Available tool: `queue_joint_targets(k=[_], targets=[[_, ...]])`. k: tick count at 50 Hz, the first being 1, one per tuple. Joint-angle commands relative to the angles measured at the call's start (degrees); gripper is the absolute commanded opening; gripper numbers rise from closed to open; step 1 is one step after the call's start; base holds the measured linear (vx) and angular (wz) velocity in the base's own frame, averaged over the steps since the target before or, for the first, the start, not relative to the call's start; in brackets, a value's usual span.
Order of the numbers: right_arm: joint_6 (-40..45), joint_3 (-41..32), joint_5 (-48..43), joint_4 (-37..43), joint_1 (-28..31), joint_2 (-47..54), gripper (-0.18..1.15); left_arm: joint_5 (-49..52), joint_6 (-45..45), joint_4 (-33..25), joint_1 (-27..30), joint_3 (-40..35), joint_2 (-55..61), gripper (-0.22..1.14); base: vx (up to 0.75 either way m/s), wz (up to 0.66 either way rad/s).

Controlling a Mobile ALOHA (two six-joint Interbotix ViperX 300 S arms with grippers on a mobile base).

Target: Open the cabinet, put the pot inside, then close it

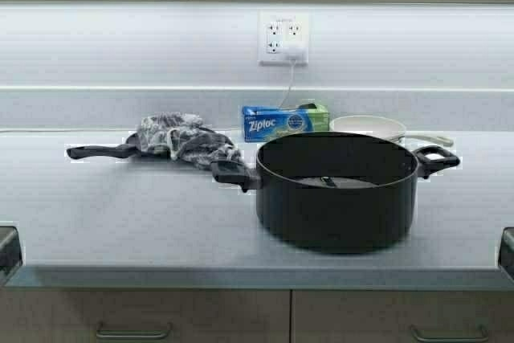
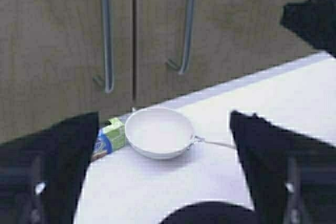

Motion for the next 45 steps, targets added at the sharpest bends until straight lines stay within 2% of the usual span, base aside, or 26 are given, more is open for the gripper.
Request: queue_joint_targets(k=[1,10,13,32,45], targets=[[-11.3,-8.7,-5.1,14.9,1.1,6.8,1.02,-6.4,3.9,-8.3,-0.8,-8.3,9.4,1.02,-0.01,0.0],[-34.7,-16.3,-13.2,35.0,4.1,13.9,1.02,-19.8,18.7,-27.5,-3.5,-15.1,19.0,1.02,0.0,0.0],[-38.3,-18.5,-13.1,38.5,4.7,15.5,1.02,-22.1,22.7,-30.1,-4.6,-16.6,20.7,1.02,0.01,0.0],[-35.2,-21.3,-13.3,39.2,4.5,20.3,1.02,-26.2,24.5,-31.6,-5.2,-20.2,25.0,1.02,0.0,0.0],[-35.2,-23.0,-13.3,39.3,2.2,22.6,1.02,-27.7,24.4,-31.6,-4.7,-23.2,28.2,1.02,0.0,0.0]])
